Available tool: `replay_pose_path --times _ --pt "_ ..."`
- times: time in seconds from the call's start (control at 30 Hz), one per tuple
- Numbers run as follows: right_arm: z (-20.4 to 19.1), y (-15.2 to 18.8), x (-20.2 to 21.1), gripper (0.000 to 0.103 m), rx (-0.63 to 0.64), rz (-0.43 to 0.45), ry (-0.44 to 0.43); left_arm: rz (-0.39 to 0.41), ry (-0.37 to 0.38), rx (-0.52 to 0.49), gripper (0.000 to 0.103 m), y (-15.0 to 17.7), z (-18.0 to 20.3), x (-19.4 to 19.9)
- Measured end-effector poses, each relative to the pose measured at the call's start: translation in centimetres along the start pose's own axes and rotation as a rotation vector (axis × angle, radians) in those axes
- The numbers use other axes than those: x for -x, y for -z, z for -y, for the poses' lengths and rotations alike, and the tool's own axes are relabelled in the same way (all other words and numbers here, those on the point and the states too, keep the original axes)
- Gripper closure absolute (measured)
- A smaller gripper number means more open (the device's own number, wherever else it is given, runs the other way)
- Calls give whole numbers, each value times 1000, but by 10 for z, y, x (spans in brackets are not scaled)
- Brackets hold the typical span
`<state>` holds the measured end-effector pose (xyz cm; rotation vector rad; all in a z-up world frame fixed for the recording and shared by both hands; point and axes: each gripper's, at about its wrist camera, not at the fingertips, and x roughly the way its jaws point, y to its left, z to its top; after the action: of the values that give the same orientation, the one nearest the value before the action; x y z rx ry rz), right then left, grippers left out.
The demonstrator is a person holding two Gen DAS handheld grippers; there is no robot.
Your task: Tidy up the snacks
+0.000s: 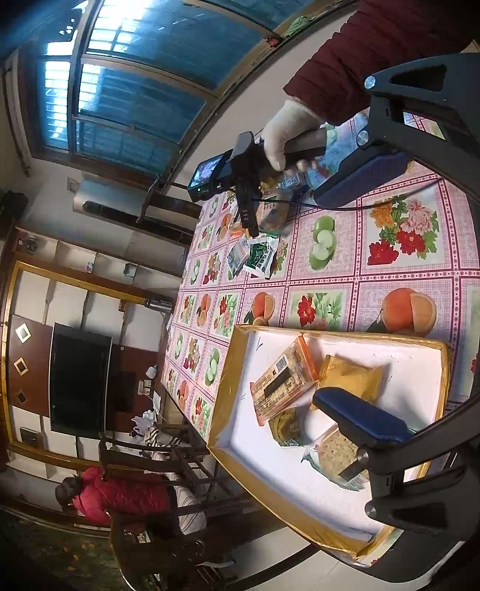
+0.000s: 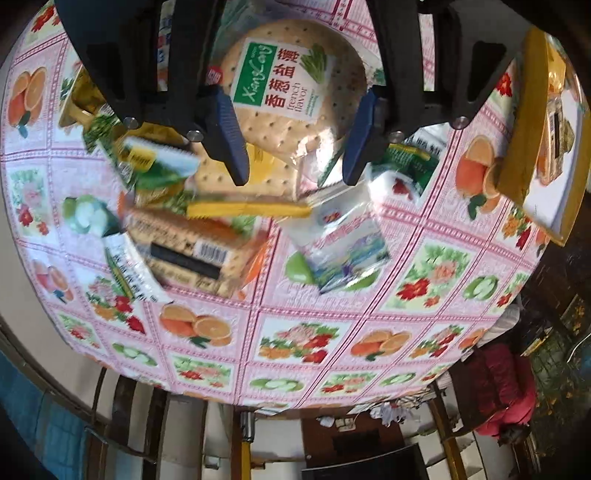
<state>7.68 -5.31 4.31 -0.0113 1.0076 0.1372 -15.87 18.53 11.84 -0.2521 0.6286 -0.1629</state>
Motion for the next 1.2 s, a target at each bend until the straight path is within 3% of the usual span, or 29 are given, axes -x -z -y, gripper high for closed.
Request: replay_pose_path --times 0.07,0.2,0.3,0.37,0.47,0.63,0.73,0.83,0.9,0.97,1.07,1.2 --pt "-11 18 11 49 52 -17 -31 -5 20 5 5 1 -2 -5" --pt "-21 63 37 49 82 -106 -210 -35 56 12 5 4 1 -15" --pt "-5 88 84 48 37 18 -279 -57 69 4 5 8 7 -19" --pt "16 101 113 33 -22 97 -292 -80 81 4 5 11 12 -23" --pt "39 117 135 23 -45 187 -205 -120 116 16 5 15 21 -32" --pt "57 113 105 23 -70 152 -122 -154 135 4 5 24 42 -36" --pt "64 100 79 23 -89 142 -30 -156 121 -14 5 27 46 -33" --pt "74 91 63 23 -155 145 -64 -174 118 -14 5 28 46 -37" --pt "65 81 51 24 -130 119 -53 -186 124 -12 5 28 47 -40" --pt "52 73 45 24 -67 140 51 -187 130 -16 5 28 50 -44" --pt "39 63 27 24 20 122 136 -189 138 -15 5 30 52 -46" --pt "25 73 24 25 123 84 195 -196 150 -16 5 30 51 -47"
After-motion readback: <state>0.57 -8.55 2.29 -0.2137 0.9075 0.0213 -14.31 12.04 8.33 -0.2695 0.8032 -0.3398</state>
